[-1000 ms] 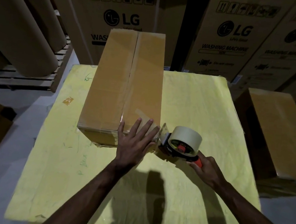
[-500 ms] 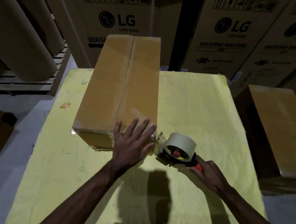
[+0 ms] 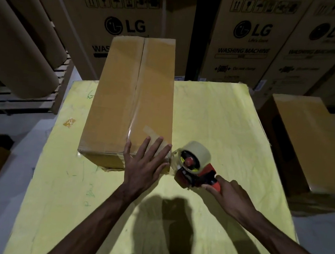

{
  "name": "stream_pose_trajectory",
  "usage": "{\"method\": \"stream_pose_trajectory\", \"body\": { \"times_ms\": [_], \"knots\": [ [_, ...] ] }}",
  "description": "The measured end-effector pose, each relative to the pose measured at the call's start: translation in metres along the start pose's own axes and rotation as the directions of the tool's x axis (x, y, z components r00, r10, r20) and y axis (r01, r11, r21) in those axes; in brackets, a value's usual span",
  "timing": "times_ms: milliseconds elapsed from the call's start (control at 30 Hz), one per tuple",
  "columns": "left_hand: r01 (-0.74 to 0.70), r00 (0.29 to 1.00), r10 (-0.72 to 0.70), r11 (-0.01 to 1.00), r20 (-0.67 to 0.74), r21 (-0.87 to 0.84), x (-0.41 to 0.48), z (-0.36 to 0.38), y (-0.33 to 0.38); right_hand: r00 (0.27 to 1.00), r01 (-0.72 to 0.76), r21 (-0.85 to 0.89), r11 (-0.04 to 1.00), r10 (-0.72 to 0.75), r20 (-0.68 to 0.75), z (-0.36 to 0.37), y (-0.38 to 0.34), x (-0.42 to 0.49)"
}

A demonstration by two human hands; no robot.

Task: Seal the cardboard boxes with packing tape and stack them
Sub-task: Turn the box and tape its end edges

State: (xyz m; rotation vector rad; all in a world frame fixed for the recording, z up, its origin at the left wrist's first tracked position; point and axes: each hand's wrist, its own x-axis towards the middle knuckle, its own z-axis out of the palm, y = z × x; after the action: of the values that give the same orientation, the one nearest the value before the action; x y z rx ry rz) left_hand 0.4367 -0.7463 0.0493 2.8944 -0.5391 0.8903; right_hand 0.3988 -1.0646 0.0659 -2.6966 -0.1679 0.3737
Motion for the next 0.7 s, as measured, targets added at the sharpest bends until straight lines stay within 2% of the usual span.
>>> {"method": "stream_pose_trajectory", "body": {
  "times_ms": [167,300,433,600,700],
  "knots": [
    [0.061,0.998,-0.059,0.997,0.033,-0.042,0.008,-0.006,0.005,0.989,0.077,0.023,0.997,-0.074,-0.128,0.011,0.026,-0.036],
    [0.063,0.996,-0.060,0.997,0.074,-0.040,0.014,-0.010,0.003,0.977,0.099,0.298,0.949,-0.036,-0.211,0.021,0.048,-0.061],
    [0.071,0.994,-0.067,0.997,0.089,-0.037,0.014,-0.011,-0.001,0.955,0.137,0.411,0.901,-0.011,-0.295,0.009,0.052,-0.083],
    [0.067,0.995,-0.065,0.997,0.076,-0.034,0.013,-0.012,-0.003,0.971,0.138,0.325,0.936,-0.064,-0.228,-0.004,0.053,-0.084],
    [0.067,0.995,-0.064,0.997,0.072,-0.038,0.013,-0.011,0.000,0.974,0.157,0.170,0.973,-0.124,-0.190,-0.008,0.051,-0.072]
  ]
}}
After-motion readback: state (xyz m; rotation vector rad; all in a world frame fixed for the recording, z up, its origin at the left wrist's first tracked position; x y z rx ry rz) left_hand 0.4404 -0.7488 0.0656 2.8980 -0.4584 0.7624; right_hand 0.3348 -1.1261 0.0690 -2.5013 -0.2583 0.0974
